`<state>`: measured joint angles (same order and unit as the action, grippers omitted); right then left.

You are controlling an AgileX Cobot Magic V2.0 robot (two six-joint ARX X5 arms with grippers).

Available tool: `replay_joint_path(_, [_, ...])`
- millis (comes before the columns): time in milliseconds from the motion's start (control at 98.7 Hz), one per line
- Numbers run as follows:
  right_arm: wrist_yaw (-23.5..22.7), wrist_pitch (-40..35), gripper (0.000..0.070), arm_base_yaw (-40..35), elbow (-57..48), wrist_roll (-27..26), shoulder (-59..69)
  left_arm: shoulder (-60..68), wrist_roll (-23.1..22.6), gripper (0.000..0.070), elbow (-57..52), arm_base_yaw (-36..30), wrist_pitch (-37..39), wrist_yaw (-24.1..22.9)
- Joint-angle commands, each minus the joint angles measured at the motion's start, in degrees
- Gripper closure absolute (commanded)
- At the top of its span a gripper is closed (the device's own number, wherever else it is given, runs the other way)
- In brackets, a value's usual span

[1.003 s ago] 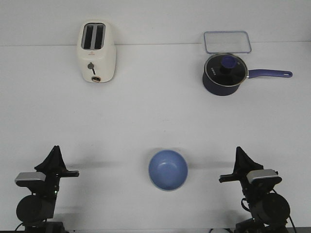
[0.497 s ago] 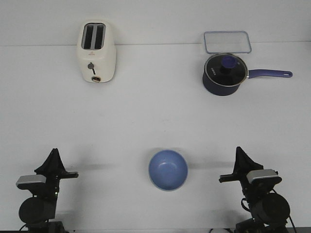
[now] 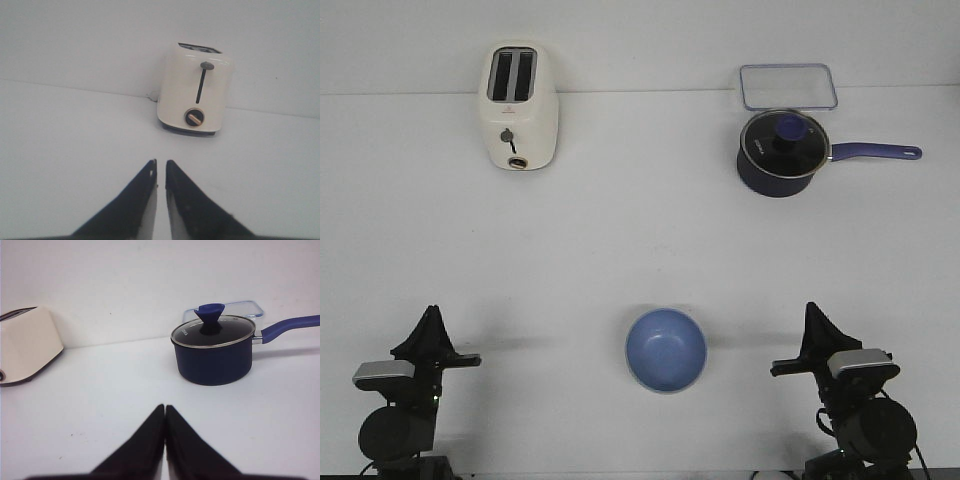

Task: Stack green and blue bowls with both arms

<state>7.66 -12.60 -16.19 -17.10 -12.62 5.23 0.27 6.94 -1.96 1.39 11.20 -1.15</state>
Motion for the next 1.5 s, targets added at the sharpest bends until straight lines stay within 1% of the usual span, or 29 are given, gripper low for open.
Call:
replay_joint_path(0, [0.07,0.61,0.0700,-0.24,-0.09,0.48,0.00,-0.09,-0.24,0.0685,1.16,0.11,0.85,0.11])
replay_joint_path(405, [0.09,0.61,0.0700,-0.24,-0.09,0.50,0.00,-0.09,-0.24,0.0685,1.16,0.11,0.85,0.11])
replay_joint_path(537, [1.64,0.52,0.0700,-0.24,-0.11,0.94,0.00,-0.09,-0.24,0.0685,1.16,0.09,0.85,0.11])
replay_joint_path(973, [1.55,0.63,0.0700,-0.24,-0.11,1.11,0.02,-0.09,-0.24,0.0685,1.16,0.09,0.85,0.11])
replay_joint_path(1034, [1.92,0.66,0.0700,-0.22,-0.11,2.97,0.00,-0.09,-0.24,0.0685,1.16,0.09,0.85,0.11])
replay_joint_path(1155, [1.84,0.66,0.0700,0.09,-0.09,10.10,0.00,-0.09,-0.24,0.0685,1.16,0.11,0.85,0.11])
replay_joint_path(1257, [1.86,0.72,0.0700,1.11,0.11,14.23,0.00,-0.09,-0.24,0.0685,1.16,0.09,0.85,0.11])
replay_joint_path(1378, [1.84,4.76,0.0700,3.85,2.71,19.89,-0.15,-0.09,-0.24,0.0685,1.16,0.11,0.85,0.11])
replay_joint_path(1490, [1.25,7.10,0.0700,7.45,6.36,20.76,-1.90,-0.09,-0.24,0.0685,1.16,0.09,0.85,0.11])
